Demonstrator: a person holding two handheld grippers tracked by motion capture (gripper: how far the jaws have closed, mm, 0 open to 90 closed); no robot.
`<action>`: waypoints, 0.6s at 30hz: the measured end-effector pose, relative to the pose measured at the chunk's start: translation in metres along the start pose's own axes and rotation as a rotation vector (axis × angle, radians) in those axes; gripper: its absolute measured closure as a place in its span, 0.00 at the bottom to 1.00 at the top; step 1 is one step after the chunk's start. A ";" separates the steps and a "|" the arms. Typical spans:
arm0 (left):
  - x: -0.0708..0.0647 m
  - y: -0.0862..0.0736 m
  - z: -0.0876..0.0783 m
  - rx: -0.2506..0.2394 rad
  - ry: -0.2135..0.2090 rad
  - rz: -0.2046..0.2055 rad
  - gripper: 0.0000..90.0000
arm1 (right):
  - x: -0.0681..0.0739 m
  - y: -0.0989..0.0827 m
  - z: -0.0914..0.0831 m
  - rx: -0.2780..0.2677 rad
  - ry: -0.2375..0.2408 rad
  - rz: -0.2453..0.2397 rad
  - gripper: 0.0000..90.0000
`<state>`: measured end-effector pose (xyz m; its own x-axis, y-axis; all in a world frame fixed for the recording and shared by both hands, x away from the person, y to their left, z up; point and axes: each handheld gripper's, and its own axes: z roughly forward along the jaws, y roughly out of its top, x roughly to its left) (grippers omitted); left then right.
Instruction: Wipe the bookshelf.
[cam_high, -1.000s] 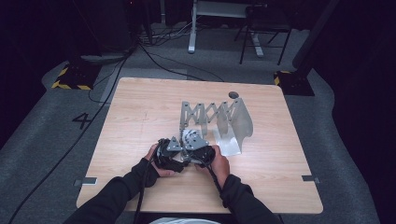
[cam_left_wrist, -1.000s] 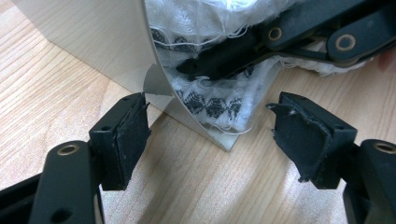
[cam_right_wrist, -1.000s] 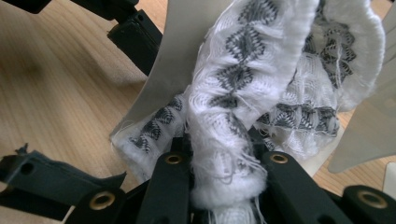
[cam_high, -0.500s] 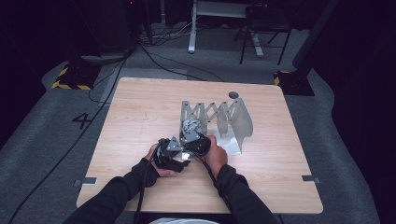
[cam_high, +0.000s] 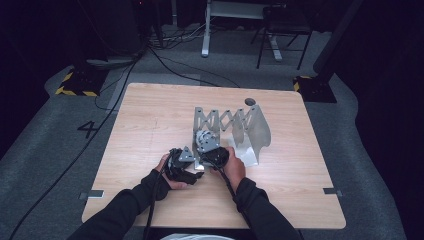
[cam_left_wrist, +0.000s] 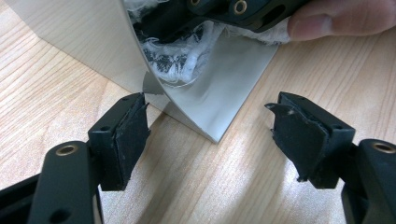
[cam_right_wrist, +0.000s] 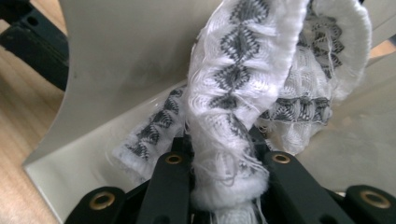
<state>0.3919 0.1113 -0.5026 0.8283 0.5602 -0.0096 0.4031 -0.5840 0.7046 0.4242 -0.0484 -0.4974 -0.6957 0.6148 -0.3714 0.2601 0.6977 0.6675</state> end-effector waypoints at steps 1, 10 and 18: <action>0.000 0.000 0.000 0.001 0.001 0.005 0.30 | 0.001 0.000 -0.001 -0.013 -0.028 -0.012 0.87; 0.000 0.000 0.000 0.003 -0.004 0.014 0.30 | 0.000 0.024 -0.031 -0.166 -0.164 -0.010 0.88; 0.000 0.000 0.000 0.003 -0.007 0.009 0.30 | -0.015 0.048 -0.063 -0.274 -0.231 0.005 0.88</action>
<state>0.3918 0.1115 -0.5023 0.8346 0.5508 -0.0083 0.3968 -0.5906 0.7027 0.4048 -0.0479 -0.4191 -0.5168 0.7070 -0.4828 0.0521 0.5889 0.8066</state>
